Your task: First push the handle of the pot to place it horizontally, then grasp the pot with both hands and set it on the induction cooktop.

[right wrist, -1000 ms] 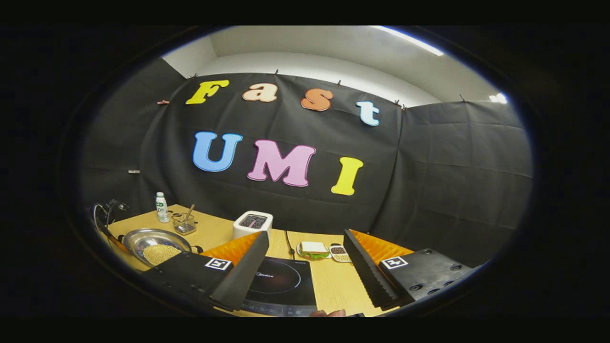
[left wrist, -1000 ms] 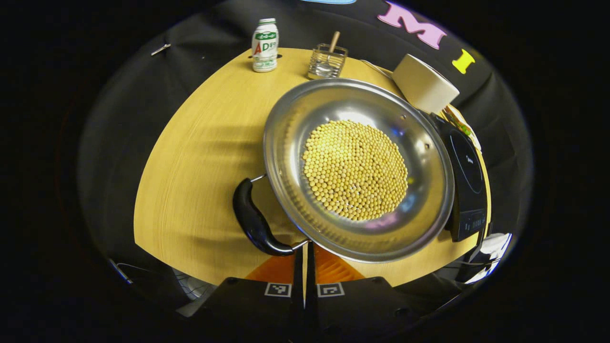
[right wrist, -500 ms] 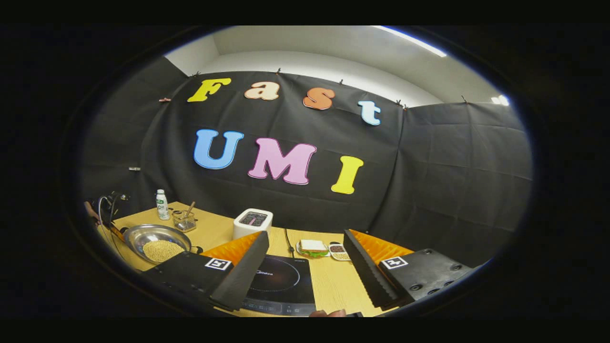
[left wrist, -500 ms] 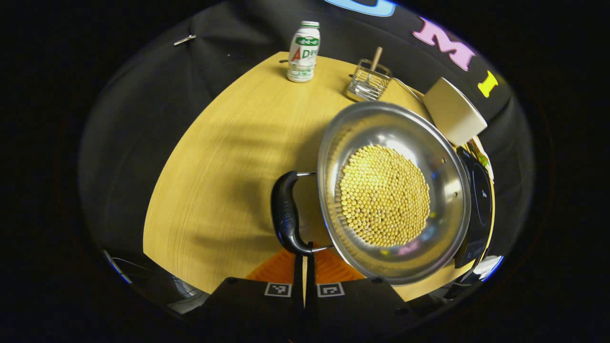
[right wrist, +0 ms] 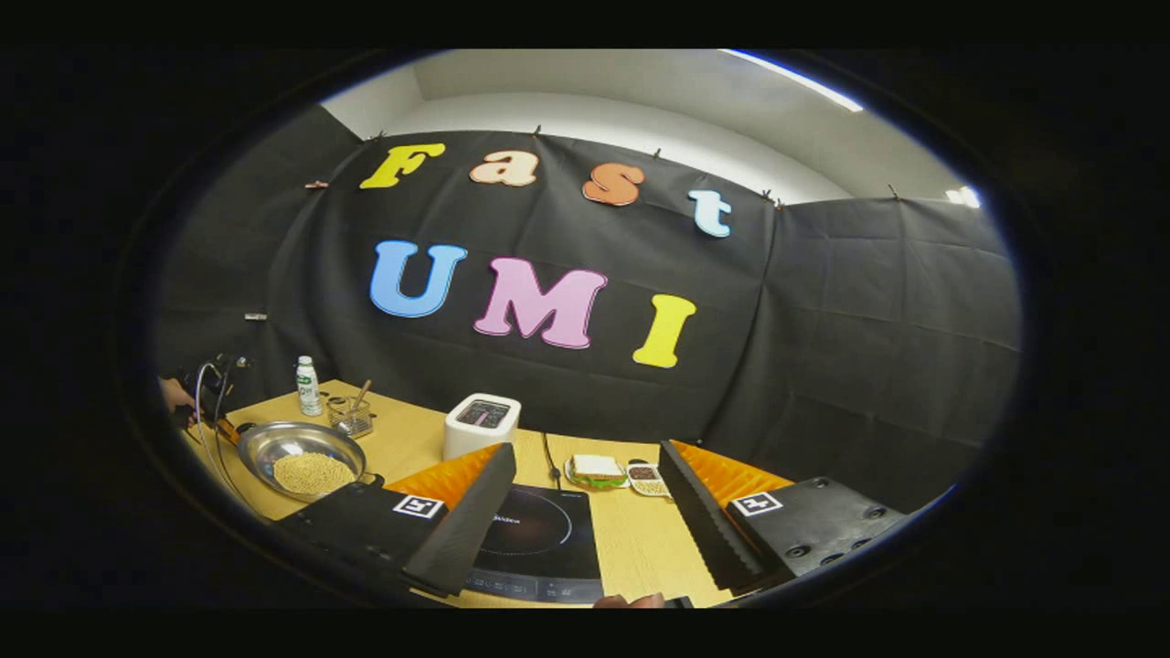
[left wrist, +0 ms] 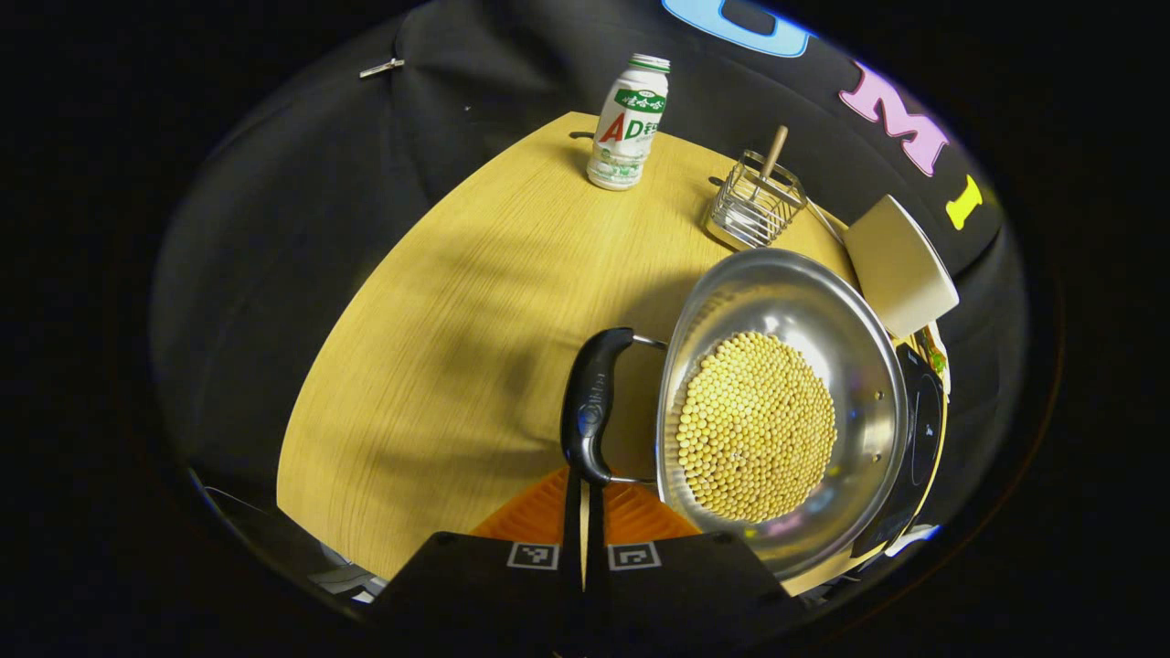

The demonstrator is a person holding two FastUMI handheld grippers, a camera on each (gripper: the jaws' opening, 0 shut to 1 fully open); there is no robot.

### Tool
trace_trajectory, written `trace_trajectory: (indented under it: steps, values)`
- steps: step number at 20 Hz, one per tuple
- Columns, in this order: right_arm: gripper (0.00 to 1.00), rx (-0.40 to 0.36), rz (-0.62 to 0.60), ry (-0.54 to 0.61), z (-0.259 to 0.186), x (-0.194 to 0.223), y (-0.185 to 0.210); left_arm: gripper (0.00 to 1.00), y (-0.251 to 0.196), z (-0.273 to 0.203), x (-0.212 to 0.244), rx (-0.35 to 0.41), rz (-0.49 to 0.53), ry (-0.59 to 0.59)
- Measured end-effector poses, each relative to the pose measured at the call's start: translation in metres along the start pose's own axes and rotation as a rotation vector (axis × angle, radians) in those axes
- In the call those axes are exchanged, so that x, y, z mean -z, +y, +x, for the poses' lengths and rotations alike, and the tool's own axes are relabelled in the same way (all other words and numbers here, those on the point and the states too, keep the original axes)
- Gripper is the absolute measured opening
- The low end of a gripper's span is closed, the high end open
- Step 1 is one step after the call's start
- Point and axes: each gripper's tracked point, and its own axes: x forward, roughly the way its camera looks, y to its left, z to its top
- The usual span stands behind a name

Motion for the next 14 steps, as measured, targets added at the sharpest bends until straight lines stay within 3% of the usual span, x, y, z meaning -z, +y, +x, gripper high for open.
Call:
trace_trajectory:
  steps: [9, 14]
  values:
    - [0.96, -0.016, -0.019, 0.012, 0.001, 0.004, 0.011, 0.06, 0.002, 0.013, -0.02, -0.024, 0.023, -0.017]
    - [0.98, -0.032, -0.01, 0.018, 0.002, 0.006, 0.014, 0.05, 0.006, -0.01, -0.019, -0.027, 0.014, -0.108]
